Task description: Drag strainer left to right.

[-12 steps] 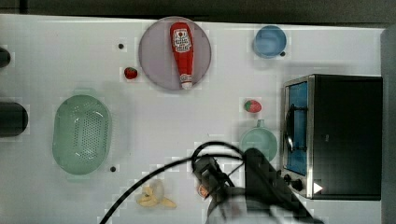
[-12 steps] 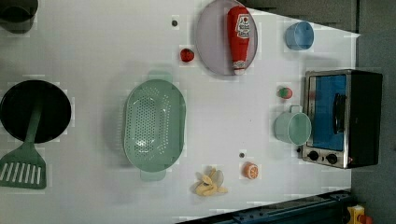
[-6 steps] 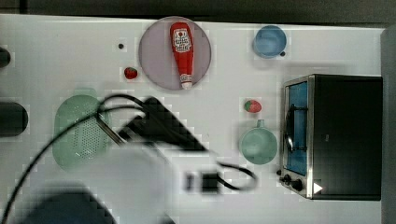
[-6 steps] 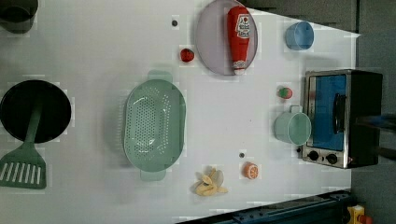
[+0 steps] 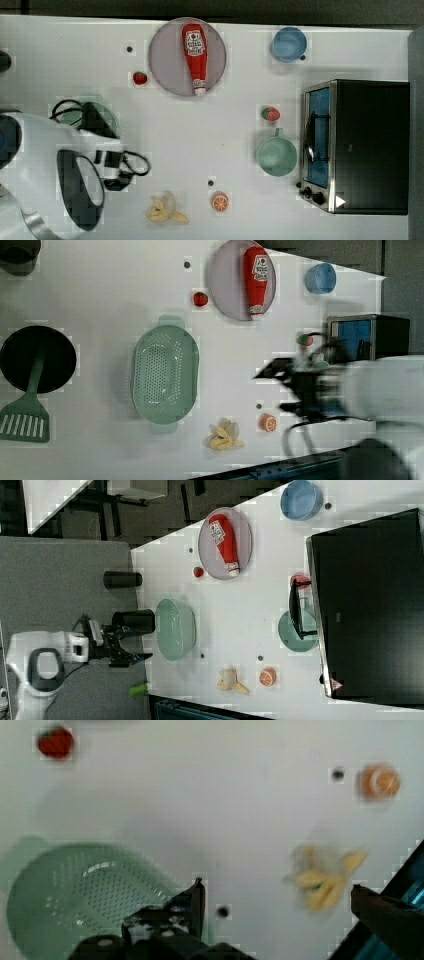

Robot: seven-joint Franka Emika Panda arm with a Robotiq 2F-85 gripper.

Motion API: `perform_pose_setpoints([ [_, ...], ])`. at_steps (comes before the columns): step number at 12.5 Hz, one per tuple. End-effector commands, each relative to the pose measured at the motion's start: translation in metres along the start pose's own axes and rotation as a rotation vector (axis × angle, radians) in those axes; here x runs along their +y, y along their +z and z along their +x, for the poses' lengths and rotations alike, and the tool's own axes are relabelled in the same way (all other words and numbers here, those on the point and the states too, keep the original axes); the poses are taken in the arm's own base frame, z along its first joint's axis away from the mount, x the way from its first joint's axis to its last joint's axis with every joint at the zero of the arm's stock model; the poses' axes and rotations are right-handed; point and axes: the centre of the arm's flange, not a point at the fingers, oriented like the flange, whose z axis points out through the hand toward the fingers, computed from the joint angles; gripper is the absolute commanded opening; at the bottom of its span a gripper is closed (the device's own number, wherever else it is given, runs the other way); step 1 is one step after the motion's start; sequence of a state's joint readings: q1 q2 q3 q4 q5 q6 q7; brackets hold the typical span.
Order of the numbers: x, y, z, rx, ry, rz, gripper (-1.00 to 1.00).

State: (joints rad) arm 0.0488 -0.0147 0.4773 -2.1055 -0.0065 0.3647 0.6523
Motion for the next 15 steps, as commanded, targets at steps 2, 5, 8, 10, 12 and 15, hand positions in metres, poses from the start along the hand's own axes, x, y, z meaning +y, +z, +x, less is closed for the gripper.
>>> perform_pose_setpoints([
  [2, -0.035, 0.033, -0.041, -0.037, 0.324, 0.095, 1.0],
  [5, -0.051, 0.101, -0.05, -0.118, 0.466, 0.099, 1.0],
  [8, -0.063, 0.151, -0.053, -0.191, 0.551, 0.134, 1.0],
  [10, -0.069, 0.177, -0.047, -0.199, 0.552, 0.14, 1.0],
  [12, -0.071, 0.202, -0.037, -0.191, 0.56, 0.136, 1.0],
  [15, -0.078, 0.226, -0.018, -0.174, 0.594, 0.148, 1.0],
])
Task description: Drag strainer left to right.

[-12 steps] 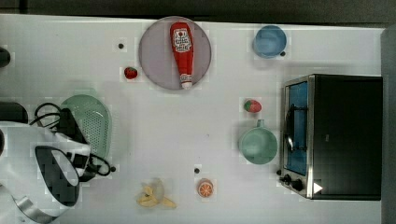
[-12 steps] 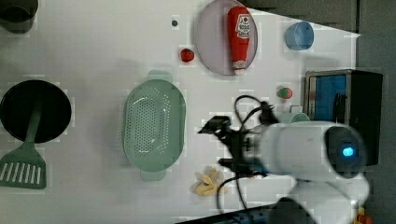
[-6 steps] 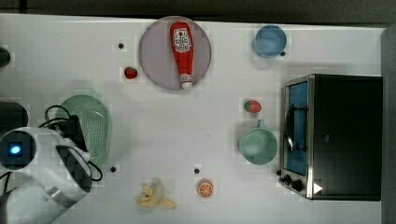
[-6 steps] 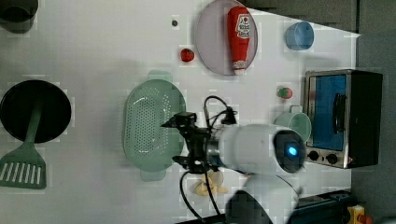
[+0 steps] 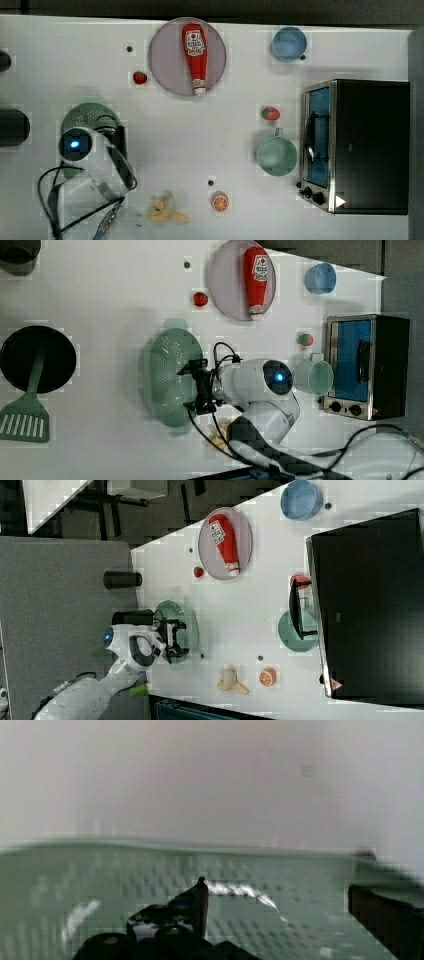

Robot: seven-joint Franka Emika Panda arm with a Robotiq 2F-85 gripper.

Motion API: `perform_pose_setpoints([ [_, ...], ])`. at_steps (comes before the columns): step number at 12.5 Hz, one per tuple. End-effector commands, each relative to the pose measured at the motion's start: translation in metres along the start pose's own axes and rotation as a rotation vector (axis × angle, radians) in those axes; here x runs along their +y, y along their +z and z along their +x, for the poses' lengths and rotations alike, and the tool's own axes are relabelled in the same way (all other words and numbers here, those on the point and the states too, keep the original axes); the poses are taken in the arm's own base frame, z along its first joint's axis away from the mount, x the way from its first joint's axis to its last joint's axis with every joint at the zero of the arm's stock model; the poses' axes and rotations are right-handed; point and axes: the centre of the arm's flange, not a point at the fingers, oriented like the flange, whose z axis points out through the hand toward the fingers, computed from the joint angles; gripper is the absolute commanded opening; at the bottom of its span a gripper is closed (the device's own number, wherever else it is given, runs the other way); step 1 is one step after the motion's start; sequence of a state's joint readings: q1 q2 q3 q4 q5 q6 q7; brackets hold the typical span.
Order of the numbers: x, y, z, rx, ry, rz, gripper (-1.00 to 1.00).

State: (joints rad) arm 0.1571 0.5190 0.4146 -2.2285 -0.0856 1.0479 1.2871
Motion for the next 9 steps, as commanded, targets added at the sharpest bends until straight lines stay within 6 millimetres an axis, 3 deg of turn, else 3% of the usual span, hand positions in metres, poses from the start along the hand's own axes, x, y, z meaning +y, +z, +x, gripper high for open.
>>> perform_pose_setpoints([
  [1, -0.028, -0.025, 0.0, -0.009, 0.05, 0.105, 1.0],
  [6, -0.027, -0.019, 0.021, 0.027, 0.075, 0.093, 1.0],
  [9, -0.027, -0.023, 0.043, 0.038, 0.105, 0.103, 1.0],
])
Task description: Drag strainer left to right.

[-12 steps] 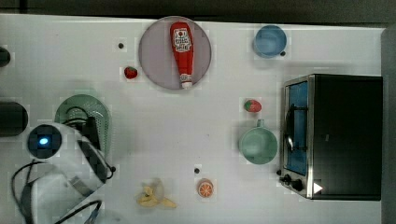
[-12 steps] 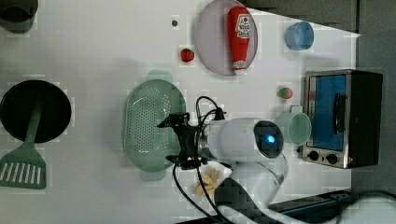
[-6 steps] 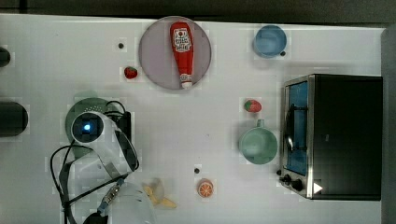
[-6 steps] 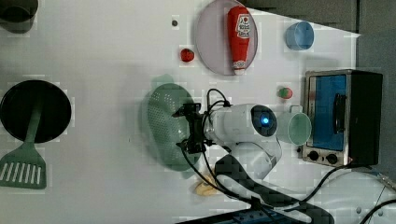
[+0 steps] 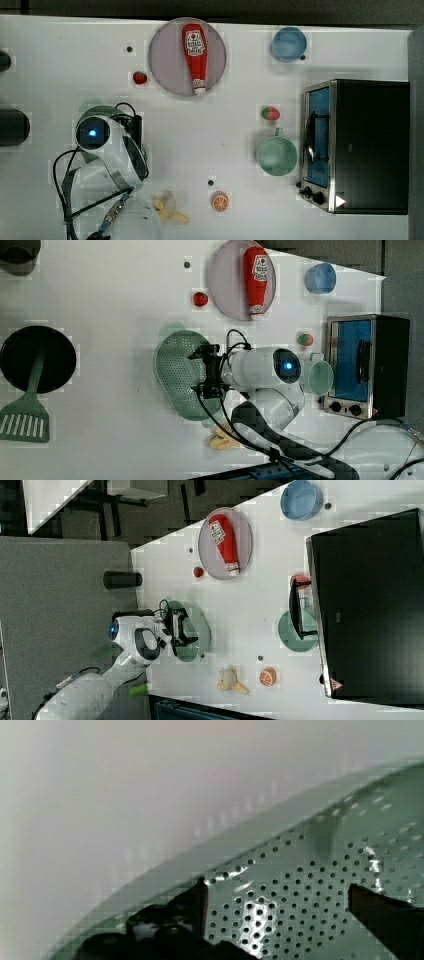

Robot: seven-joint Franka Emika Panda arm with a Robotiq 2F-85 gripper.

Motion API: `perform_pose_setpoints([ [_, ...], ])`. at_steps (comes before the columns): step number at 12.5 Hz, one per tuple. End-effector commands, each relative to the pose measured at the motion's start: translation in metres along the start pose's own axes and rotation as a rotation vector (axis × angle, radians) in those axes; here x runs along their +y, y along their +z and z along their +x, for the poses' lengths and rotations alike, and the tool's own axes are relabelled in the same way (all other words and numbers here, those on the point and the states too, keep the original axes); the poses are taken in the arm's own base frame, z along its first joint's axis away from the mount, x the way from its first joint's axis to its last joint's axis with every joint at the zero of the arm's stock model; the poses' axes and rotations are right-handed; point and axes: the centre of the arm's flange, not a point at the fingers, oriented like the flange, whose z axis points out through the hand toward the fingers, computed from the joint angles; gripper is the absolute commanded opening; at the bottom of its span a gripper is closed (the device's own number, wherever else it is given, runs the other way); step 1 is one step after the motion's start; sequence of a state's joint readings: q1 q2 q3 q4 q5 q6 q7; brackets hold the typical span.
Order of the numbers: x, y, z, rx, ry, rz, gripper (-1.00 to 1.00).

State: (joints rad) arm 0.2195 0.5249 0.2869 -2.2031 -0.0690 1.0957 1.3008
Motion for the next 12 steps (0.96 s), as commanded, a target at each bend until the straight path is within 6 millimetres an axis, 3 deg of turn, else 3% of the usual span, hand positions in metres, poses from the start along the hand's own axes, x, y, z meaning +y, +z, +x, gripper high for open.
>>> perform_pose_setpoints([
  [1, -0.004, -0.021, 0.022, 0.026, 0.026, 0.038, 1.0],
  [12, -0.018, -0.028, 0.161, 0.087, 0.015, 0.022, 1.0],
])
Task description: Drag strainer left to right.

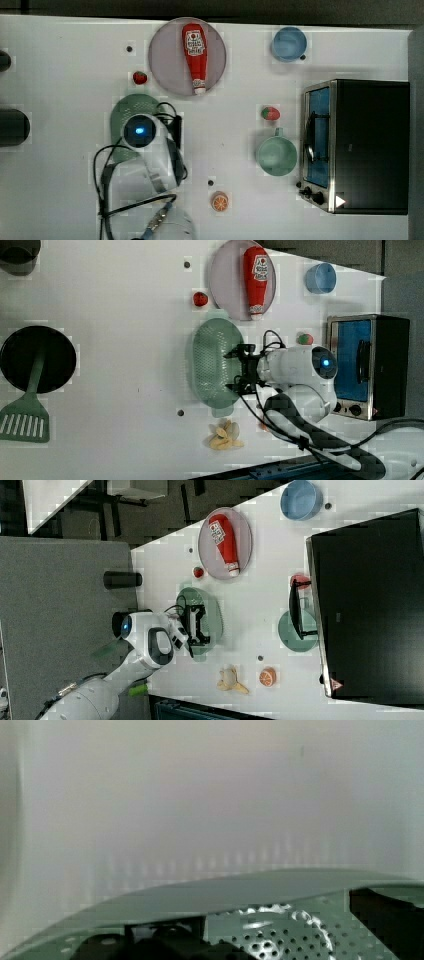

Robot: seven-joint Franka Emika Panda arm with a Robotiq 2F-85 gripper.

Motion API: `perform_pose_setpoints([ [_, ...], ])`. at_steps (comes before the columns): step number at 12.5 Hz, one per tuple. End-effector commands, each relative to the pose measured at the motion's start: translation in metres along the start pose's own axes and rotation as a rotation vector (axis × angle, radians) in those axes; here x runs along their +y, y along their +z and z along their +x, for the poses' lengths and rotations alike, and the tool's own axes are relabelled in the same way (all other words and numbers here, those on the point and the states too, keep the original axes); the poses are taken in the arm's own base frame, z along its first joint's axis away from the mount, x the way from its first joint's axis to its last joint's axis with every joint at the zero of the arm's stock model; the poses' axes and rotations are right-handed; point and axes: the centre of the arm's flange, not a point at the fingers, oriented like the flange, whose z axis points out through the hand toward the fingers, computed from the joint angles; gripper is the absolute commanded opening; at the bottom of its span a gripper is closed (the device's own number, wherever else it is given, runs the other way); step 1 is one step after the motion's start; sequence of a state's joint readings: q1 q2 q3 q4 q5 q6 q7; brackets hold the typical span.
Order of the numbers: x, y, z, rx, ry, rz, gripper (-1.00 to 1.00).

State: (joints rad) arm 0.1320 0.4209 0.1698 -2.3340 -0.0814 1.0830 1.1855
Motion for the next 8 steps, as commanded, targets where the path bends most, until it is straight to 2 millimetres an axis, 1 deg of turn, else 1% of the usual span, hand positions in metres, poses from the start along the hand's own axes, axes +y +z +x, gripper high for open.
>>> perform_pose_setpoints([
  [1, -0.019, -0.01, 0.061, 0.016, -0.046, 0.031, 1.0],
  [4, -0.021, -0.01, 0.102, 0.032, -0.048, 0.029, 1.0],
  [8, -0.022, -0.012, 0.148, 0.052, -0.037, 0.028, 1.0],
])
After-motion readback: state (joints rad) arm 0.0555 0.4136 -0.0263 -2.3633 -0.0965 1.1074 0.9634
